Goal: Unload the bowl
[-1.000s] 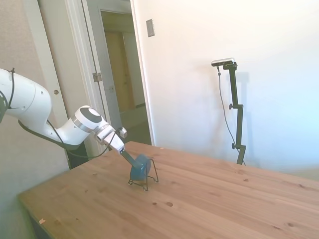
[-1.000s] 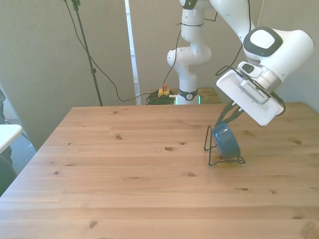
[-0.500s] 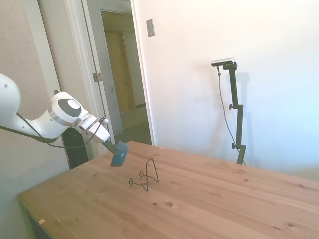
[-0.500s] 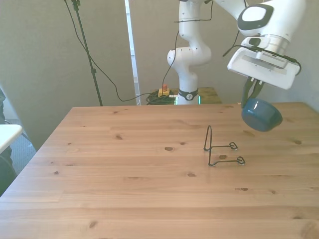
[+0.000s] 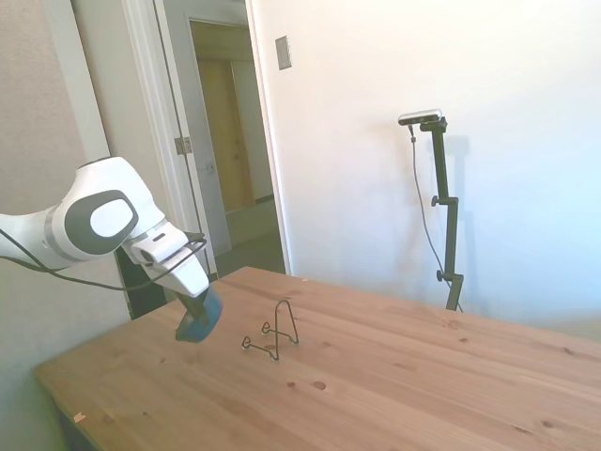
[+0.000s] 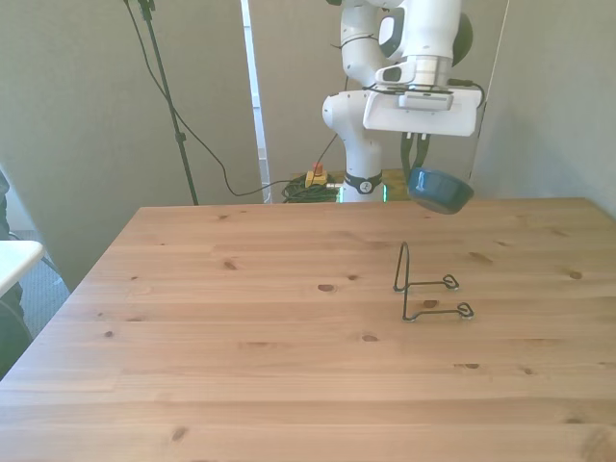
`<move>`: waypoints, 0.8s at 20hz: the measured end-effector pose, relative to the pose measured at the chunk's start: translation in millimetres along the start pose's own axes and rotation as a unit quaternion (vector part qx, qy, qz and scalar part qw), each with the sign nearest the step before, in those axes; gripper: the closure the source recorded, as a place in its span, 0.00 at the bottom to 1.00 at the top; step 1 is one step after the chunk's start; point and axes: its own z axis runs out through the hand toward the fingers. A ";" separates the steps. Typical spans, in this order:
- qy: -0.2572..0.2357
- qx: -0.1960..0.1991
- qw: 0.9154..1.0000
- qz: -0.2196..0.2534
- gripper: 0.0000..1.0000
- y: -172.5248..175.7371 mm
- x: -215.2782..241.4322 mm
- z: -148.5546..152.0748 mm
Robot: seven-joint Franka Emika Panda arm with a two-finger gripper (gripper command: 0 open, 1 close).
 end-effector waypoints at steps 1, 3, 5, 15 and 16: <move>-0.018 0.003 1.000 0.001 1.00 8.2 6.3 3.6; -0.052 0.005 0.999 0.008 1.00 23.4 21.4 11.3; -0.083 0.006 0.996 0.016 1.00 37.0 36.9 21.0; -0.198 -0.051 0.977 0.056 1.00 33.6 98.2 106.3; -0.203 -0.051 0.976 0.060 1.00 33.1 102.9 112.2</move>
